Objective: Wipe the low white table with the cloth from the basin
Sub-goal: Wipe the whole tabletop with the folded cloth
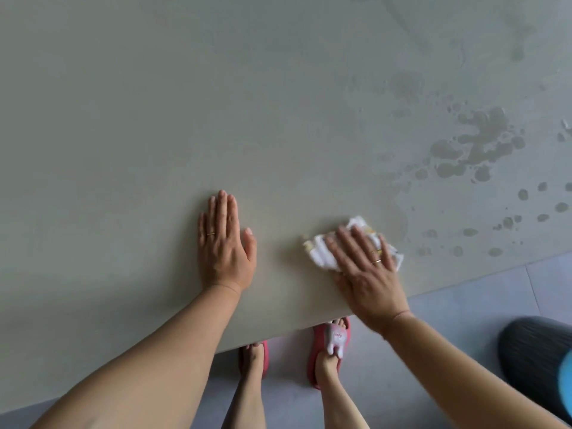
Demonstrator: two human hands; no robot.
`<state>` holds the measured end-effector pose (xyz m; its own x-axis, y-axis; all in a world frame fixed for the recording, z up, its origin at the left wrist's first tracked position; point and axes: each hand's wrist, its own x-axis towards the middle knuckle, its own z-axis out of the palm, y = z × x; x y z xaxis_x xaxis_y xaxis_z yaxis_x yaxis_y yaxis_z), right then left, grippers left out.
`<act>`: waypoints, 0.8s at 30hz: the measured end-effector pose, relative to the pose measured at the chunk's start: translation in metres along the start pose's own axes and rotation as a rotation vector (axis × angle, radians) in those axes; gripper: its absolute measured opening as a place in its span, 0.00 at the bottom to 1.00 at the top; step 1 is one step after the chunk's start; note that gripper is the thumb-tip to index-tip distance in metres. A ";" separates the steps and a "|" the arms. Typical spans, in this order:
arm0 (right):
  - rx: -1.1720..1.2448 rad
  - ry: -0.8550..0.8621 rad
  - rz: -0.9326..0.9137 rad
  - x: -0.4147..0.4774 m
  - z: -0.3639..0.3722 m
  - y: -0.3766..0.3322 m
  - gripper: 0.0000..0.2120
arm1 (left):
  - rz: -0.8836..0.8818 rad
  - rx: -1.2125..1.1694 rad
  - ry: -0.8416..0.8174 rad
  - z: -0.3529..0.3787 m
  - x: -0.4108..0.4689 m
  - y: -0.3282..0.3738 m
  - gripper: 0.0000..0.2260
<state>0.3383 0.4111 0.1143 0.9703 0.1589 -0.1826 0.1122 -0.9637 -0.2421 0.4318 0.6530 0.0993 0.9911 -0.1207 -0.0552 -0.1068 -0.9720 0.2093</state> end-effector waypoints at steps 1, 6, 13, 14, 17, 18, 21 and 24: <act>0.035 0.020 0.107 -0.001 -0.002 0.006 0.26 | -0.003 0.003 0.002 0.000 0.000 0.000 0.27; 0.155 0.061 0.398 -0.013 0.017 -0.065 0.31 | -0.009 0.010 -0.006 0.000 -0.001 0.002 0.27; -0.026 -0.039 -0.170 -0.051 0.023 -0.066 0.28 | -0.008 0.031 -0.055 -0.005 -0.001 0.004 0.27; -0.033 -0.035 -0.149 -0.051 0.017 -0.047 0.27 | -0.005 0.037 -0.062 -0.005 0.000 0.003 0.28; -0.017 -0.029 0.050 -0.057 0.000 0.015 0.28 | -0.015 0.051 -0.076 -0.006 -0.001 0.003 0.28; -0.005 -0.038 0.122 -0.060 -0.006 0.030 0.29 | -0.031 0.041 -0.078 -0.007 -0.002 0.004 0.28; 0.092 -0.020 0.264 -0.061 -0.014 0.039 0.28 | -0.064 -0.013 -0.069 -0.010 -0.007 0.023 0.26; 0.308 0.089 0.398 -0.049 -0.021 0.023 0.22 | -0.047 -0.157 -0.092 -0.017 -0.019 0.062 0.24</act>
<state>0.2974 0.3768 0.1378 0.9409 -0.2399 -0.2392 -0.3255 -0.8359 -0.4419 0.4078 0.5984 0.1301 0.9825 -0.1011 -0.1561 -0.0399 -0.9343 0.3542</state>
